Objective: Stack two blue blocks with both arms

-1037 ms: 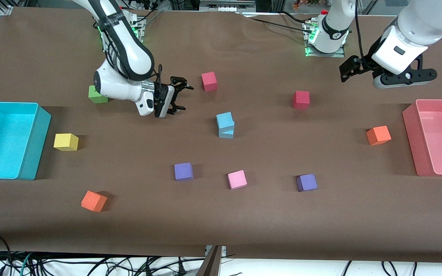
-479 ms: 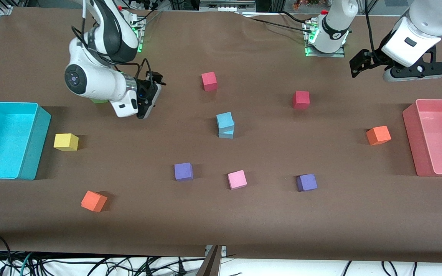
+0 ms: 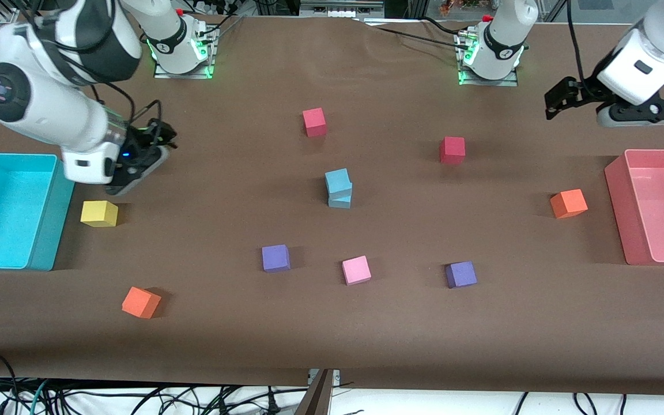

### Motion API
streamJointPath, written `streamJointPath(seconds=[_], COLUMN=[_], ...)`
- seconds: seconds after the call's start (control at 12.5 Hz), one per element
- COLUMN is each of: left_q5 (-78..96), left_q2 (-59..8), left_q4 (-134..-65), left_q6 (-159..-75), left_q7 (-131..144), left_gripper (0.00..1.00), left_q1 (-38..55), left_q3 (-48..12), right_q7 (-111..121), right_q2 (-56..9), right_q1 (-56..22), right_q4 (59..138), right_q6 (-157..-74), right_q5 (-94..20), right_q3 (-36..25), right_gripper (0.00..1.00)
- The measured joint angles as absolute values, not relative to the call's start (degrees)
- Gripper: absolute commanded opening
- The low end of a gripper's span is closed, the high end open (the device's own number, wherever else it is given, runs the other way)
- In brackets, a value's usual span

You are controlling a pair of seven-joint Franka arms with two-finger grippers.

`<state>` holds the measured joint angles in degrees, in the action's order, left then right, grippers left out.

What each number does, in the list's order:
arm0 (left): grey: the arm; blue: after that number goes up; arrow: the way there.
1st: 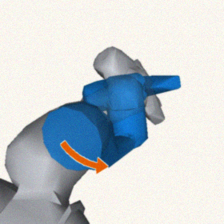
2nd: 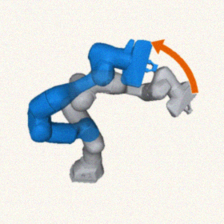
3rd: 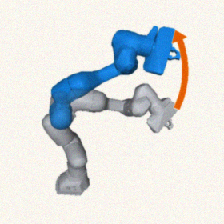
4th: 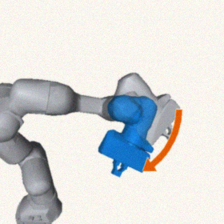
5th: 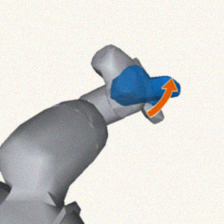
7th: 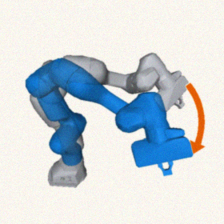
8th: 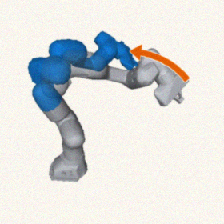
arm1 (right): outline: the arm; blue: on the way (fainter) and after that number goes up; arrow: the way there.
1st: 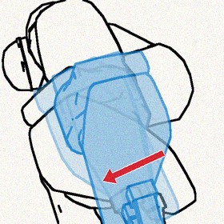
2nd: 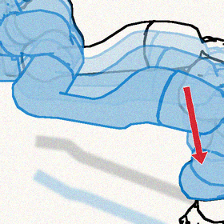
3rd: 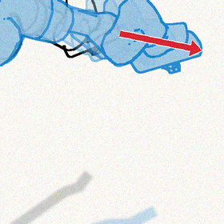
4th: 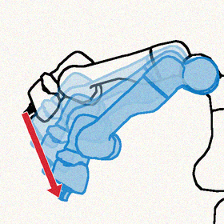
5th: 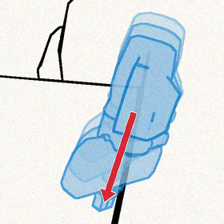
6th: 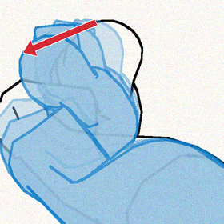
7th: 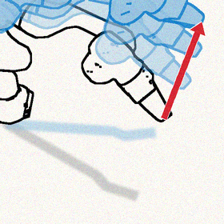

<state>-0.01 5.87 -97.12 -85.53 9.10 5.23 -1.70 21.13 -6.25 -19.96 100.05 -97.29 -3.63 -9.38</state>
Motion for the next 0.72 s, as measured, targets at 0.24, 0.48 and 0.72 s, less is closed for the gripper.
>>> streamJointPath(seconds=[0.24, 0.48, 0.72], left_q5=[0.0, 0.0, 0.0], left_q2=[5.8, 5.8, 5.8], left_q4=[-97.3, -97.3, -97.3], left_q6=[-85.7, -85.7, -85.7], left_q7=[6.3, 5.9, 5.7], left_gripper=[1.0, 1.0, 1.0], left_q1=[4.0, 4.0, 4.0], left_q3=[-1.7, -1.7, -1.7], right_q7=[7.3, 4.6, 4.4], right_q2=[-4.4, 0.4, 3.0], right_q1=[-12.0, -5.0, -1.7], right_q4=[99.2, 99.0, 99.1], right_q6=[-96.7, -95.2, -93.8], right_q5=[1.0, 2.1, 2.1], right_q3=[-4.5, -1.1, -1.1], right_gripper=[1.0, 1.0, 1.0])
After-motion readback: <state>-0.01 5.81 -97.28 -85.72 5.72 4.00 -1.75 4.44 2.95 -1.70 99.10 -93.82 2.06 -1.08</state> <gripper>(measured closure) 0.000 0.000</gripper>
